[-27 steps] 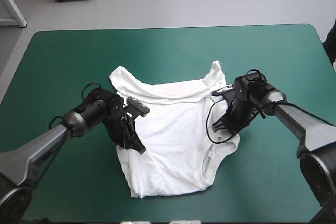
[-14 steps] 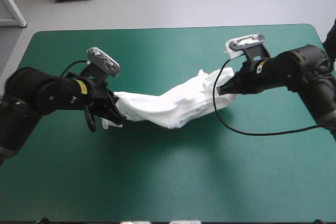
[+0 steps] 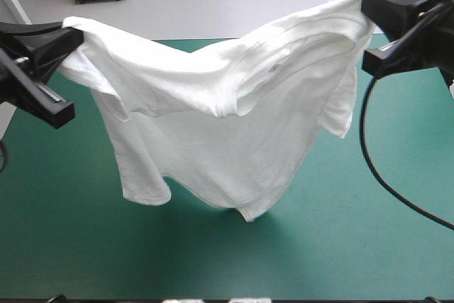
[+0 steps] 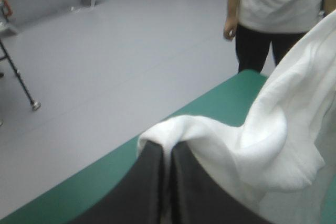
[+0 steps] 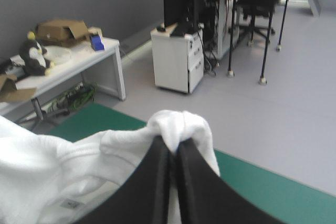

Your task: Fold the cloth

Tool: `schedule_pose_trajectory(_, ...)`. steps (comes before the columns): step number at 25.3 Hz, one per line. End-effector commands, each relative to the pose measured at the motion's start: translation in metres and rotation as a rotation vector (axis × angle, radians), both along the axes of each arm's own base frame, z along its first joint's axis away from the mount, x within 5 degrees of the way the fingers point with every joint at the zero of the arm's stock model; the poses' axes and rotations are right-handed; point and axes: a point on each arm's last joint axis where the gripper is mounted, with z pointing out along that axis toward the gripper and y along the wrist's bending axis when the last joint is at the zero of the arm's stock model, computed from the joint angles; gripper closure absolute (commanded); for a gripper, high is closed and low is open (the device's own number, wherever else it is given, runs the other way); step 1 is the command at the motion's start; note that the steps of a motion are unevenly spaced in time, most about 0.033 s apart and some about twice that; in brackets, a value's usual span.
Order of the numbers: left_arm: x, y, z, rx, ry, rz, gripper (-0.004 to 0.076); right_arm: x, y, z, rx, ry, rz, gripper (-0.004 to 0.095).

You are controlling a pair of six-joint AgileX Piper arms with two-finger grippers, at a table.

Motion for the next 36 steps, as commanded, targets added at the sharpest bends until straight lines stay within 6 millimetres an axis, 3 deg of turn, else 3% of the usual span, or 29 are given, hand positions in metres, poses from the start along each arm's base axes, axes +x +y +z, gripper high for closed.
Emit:
schedule_pose_trajectory(1,-0.034,0.004,0.015,-0.086,-0.037,-0.141,0.0734,-0.044,-0.013,0.032,0.092,-0.222,0.041,0.0921)
schedule_pose_trajectory(8,-0.073,0.007,0.023,-0.179,-0.058,-0.333,0.0734,-0.102,-0.034,0.049,0.164,-0.411,0.055,0.0921)
schedule_pose_trajectory(10,-0.077,0.009,0.021,-0.210,-0.027,-0.325,0.0734,-0.105,-0.035,0.048,0.163,-0.415,0.050,0.0921)
schedule_pose_trajectory(15,-0.054,-0.003,-0.003,-0.208,0.149,-0.303,0.0734,-0.094,-0.032,0.045,0.153,-0.385,0.044,0.0921)
schedule_pose_trajectory(19,-0.028,-0.017,-0.031,-0.165,0.300,-0.271,0.0734,-0.061,-0.021,0.032,0.119,-0.276,0.021,0.0921)
schedule_pose_trajectory(26,0.033,-0.033,-0.097,-0.012,0.533,-0.046,0.0734,0.030,0.010,-0.015,-0.008,-0.007,-0.016,0.0921)
schedule_pose_trajectory(36,0.121,-0.066,-0.166,0.141,0.638,0.115,0.0734,0.149,0.036,-0.088,-0.219,0.224,-0.191,0.0921)
